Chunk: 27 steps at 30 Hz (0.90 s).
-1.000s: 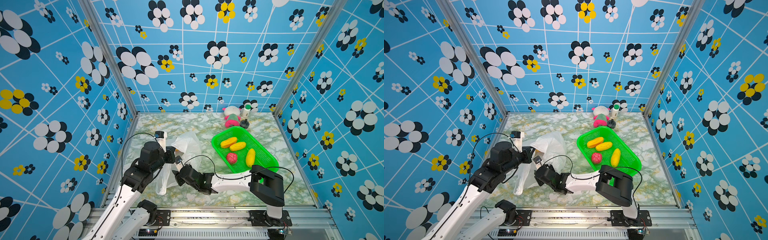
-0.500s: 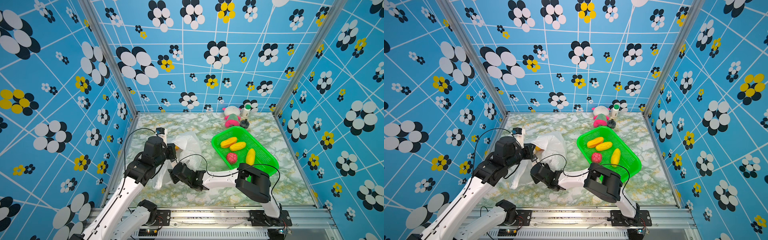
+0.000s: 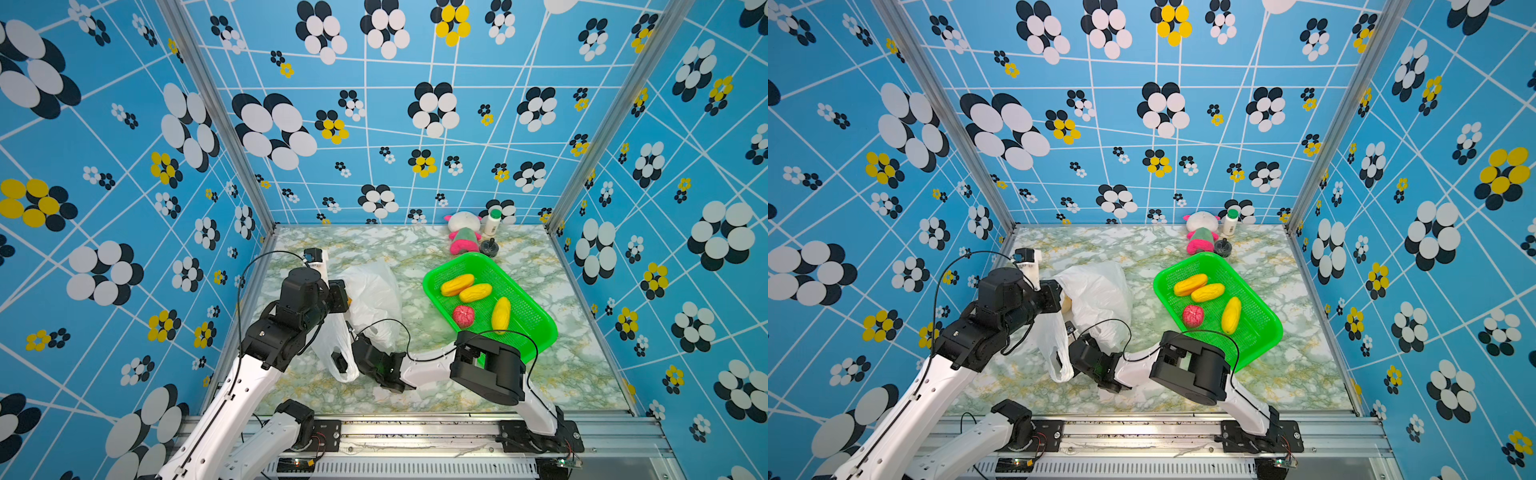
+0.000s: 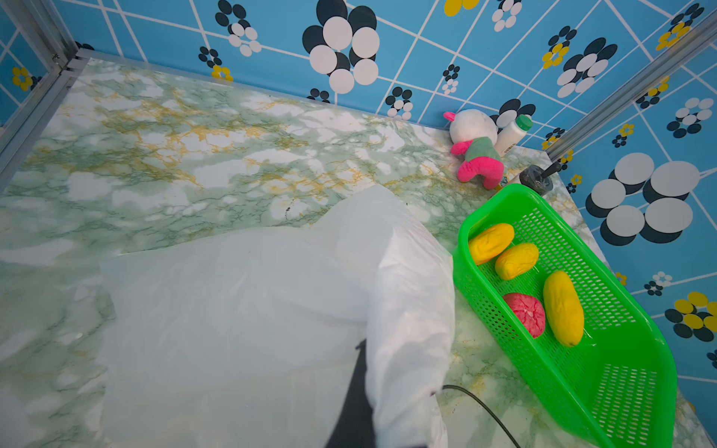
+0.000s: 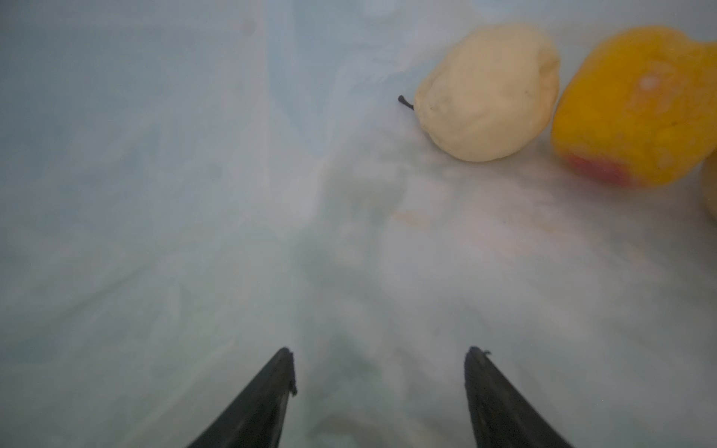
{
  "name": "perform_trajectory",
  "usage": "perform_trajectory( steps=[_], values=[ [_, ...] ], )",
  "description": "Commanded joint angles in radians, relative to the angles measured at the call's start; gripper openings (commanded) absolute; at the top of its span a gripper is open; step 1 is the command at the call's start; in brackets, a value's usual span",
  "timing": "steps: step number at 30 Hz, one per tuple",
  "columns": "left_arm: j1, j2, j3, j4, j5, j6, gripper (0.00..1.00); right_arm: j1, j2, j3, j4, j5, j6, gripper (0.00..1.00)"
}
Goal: Untie the knot of the plastic bag and take out the fruit
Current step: 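Lower the right gripper onto the pale pear and close on it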
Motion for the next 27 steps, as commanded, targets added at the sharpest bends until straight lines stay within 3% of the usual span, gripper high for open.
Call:
perform_trajectory(
  steps=[1,5,16,27],
  values=[
    [0.006,-0.014,-0.001,-0.005,-0.004,0.005,0.0,-0.03,0.025,0.066,-0.039,0.04,0.025,0.77],
    [0.006,-0.005,-0.006,0.01,0.021,0.005,0.0,-0.038,0.061,0.14,-0.056,0.053,0.004,0.82],
    [0.006,0.033,-0.014,0.045,0.082,-0.005,0.0,-0.069,0.2,0.372,-0.143,0.041,0.007,0.83],
    [0.004,0.044,-0.007,0.045,0.107,-0.009,0.0,-0.107,0.286,0.551,-0.21,0.053,-0.021,0.99]
  ],
)
